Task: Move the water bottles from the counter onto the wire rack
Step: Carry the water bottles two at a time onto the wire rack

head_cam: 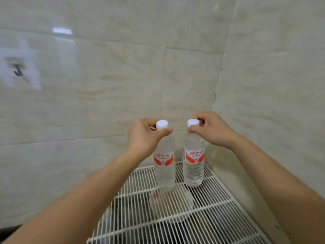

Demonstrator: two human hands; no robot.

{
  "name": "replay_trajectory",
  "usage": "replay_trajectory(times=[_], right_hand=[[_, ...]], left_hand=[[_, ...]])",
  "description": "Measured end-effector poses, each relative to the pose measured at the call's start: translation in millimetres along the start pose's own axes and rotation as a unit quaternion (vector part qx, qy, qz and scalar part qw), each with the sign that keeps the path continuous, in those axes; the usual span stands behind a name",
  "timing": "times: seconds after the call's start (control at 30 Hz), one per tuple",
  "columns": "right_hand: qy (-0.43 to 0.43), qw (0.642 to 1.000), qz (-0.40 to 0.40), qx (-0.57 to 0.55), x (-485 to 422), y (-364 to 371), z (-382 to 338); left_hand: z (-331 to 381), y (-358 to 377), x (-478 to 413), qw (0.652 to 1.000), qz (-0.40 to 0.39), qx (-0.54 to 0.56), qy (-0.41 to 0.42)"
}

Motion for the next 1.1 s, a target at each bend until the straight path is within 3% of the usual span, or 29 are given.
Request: replay_trajectory(times=[0.4, 0.77, 1.1], right_hand=[[0.095, 0.992, 0.008, 0.083, -52, -16, 81], [0.122, 0.987, -0.014, 0.103, -63, -18, 84], [0.117, 0.988, -0.026, 0.102, -52, -21, 86]], left_hand=[[-21, 99, -49, 0.999, -0.019, -0.023, -0.011], [-26, 114, -62, 0.998, -0.002, -0.051, -0.035], [-27, 118, -58, 0.994, -0.060, -0.093, -0.010]])
Point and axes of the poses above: each hand's wrist, its own x-axis away from the middle knuckle, its own y-axis out of the palm, z = x × y, the point moved 4 cm from there along -x, towards the middle knuckle, and after that the axes turned 9 degrees about y, right-handed, at the moved point
